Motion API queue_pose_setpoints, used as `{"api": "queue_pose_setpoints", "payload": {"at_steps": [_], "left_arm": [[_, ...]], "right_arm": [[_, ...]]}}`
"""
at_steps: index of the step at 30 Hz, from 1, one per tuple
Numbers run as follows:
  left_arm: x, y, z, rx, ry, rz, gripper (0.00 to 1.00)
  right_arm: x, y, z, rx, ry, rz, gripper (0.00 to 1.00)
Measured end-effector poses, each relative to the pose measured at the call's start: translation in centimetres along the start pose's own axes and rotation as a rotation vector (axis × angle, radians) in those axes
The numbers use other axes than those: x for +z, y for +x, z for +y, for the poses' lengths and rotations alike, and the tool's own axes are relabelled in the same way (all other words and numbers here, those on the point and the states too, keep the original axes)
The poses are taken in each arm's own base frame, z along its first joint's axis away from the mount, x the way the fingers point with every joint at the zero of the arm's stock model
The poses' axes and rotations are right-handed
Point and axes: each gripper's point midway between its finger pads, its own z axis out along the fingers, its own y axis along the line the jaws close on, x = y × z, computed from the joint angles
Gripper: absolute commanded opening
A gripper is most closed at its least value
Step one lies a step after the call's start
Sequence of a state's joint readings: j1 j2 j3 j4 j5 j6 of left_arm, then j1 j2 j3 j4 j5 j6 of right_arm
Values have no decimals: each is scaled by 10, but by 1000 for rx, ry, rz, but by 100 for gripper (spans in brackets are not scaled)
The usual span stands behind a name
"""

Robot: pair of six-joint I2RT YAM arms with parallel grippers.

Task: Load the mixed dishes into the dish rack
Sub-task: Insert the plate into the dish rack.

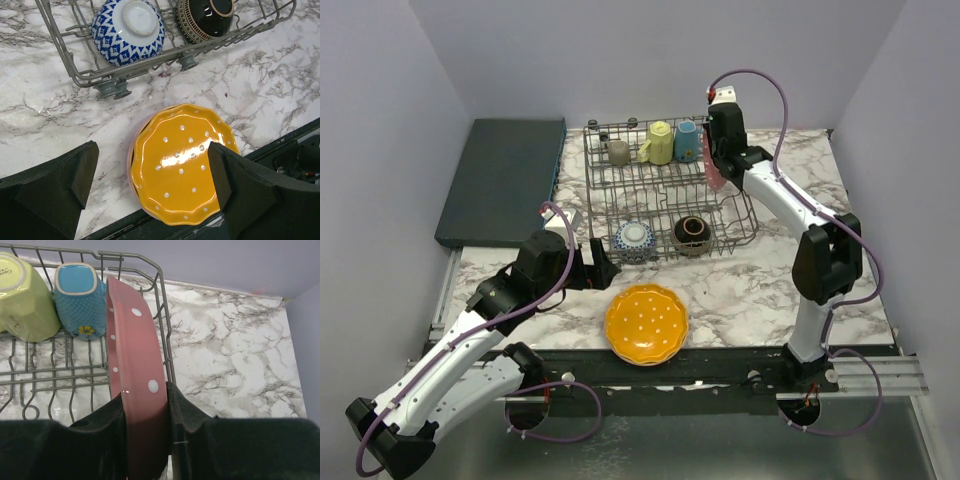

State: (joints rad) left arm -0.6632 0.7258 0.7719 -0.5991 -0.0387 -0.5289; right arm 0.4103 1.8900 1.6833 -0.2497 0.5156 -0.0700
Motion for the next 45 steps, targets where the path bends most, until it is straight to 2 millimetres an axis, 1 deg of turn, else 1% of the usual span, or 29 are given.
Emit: {"api": "queue_pose_setpoints", "payload": {"at_steps": [5, 14, 21, 27, 32, 42, 45], "left_arm": [[0, 0, 0, 0, -1, 0, 99], [1, 0, 1, 0, -5, -1, 99], [2, 1, 2, 1, -12, 5, 99], [4, 2, 3, 2, -16, 11, 99], [4, 2, 3, 4, -17, 13, 99], [4, 2, 3, 4, -17, 13, 99], [4, 2, 3, 4, -17, 13, 99]], "right_arm": [[8, 5, 4, 6, 6, -11, 0], [20, 22, 8, -11, 21, 4, 0], [23, 30, 9, 0, 22, 5, 0], [26, 49, 14, 11, 16, 31, 0], [28, 57, 16, 24, 17, 29, 0], [25, 63, 13, 72, 36, 2, 0], [22, 64, 12, 85, 38, 0, 4]]}}
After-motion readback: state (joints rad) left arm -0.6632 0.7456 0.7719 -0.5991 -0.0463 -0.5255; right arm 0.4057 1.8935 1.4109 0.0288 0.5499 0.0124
